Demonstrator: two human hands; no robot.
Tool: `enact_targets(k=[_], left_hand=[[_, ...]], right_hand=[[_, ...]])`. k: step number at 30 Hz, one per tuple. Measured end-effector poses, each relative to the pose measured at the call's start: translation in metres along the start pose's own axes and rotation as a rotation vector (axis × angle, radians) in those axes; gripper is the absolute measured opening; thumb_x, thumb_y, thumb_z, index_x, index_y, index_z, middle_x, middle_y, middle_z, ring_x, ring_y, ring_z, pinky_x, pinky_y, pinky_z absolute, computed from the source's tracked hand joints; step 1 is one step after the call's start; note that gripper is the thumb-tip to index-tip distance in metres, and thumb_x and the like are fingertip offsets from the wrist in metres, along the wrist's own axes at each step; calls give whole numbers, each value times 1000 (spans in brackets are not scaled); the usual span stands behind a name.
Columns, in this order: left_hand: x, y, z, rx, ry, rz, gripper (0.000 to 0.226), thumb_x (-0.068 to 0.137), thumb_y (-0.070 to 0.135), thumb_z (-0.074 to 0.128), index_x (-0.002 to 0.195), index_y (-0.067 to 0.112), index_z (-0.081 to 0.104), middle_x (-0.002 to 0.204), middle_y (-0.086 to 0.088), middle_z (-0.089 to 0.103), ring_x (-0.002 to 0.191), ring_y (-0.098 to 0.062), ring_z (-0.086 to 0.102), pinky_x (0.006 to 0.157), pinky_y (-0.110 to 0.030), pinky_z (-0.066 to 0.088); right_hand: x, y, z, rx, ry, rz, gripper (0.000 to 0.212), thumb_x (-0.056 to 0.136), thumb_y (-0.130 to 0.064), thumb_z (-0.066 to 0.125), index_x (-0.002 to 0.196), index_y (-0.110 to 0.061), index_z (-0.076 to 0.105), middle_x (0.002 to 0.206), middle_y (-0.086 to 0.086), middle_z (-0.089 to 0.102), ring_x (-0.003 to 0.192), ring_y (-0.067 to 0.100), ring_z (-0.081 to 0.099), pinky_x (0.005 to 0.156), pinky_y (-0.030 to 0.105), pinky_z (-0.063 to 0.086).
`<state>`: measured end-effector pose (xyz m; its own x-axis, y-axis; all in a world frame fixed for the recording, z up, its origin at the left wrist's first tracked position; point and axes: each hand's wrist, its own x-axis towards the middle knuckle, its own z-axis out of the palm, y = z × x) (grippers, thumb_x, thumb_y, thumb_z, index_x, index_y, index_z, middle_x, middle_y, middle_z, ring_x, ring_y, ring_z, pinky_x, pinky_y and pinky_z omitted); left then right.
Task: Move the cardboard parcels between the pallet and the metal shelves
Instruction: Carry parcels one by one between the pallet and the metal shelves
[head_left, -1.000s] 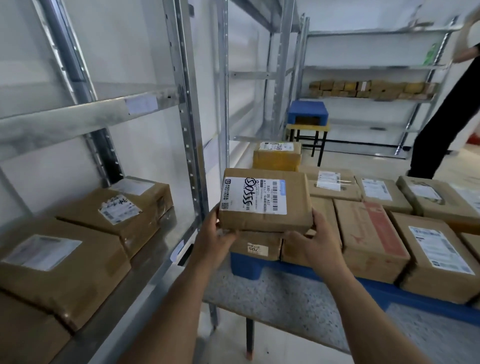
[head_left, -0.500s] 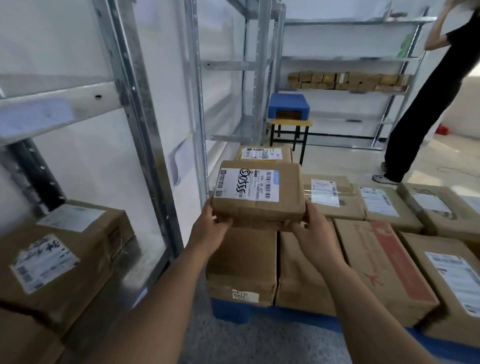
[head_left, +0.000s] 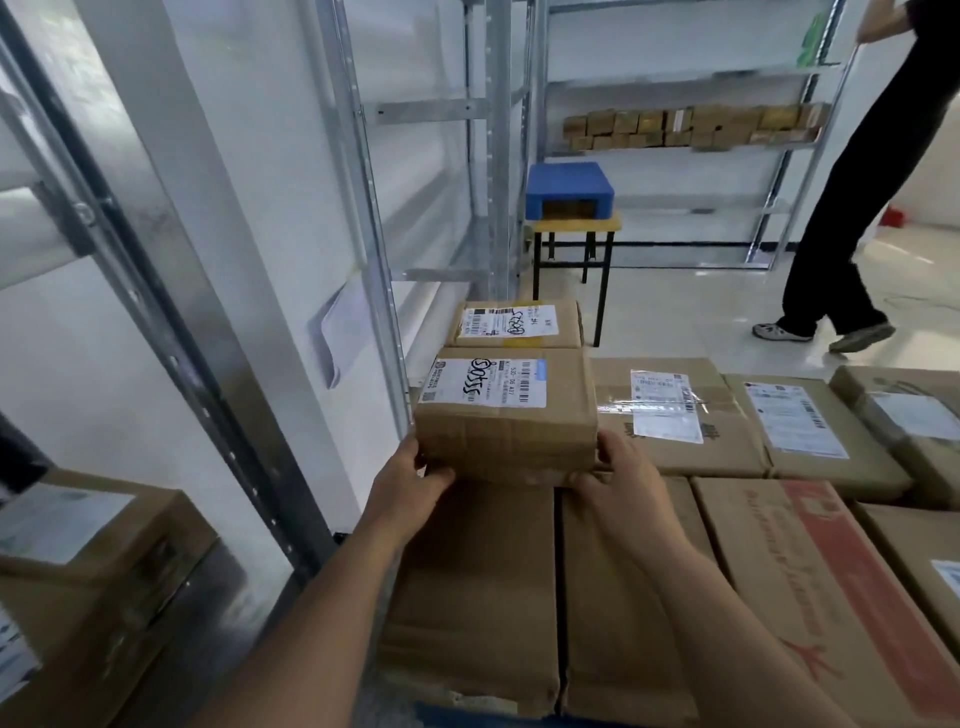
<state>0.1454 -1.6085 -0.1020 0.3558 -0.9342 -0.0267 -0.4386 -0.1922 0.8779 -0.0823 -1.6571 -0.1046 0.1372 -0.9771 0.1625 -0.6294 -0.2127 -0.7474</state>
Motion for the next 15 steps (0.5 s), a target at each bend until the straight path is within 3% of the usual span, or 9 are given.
enact_targets(k=[4,15], left_hand=[[9,-8,4,43,18,-40,53,89,22,60,138,29,38,134,1,53,124,-24,48,99,-35,36],[1,-12,8,83,79,-8,58,91,26,58,142,32,31,142,1,46,129,-24,43,103,-40,36]], right_hand=[[4,6,1,-77,-35,7,50,83,-24,66,130,-19,51,119,-3,61,111,17,53,94,43,46],[-1,3,-2,-108,-44,3,60,84,-22,66,139,-20,43,131,-3,55,123,18,45,103,42,41]])
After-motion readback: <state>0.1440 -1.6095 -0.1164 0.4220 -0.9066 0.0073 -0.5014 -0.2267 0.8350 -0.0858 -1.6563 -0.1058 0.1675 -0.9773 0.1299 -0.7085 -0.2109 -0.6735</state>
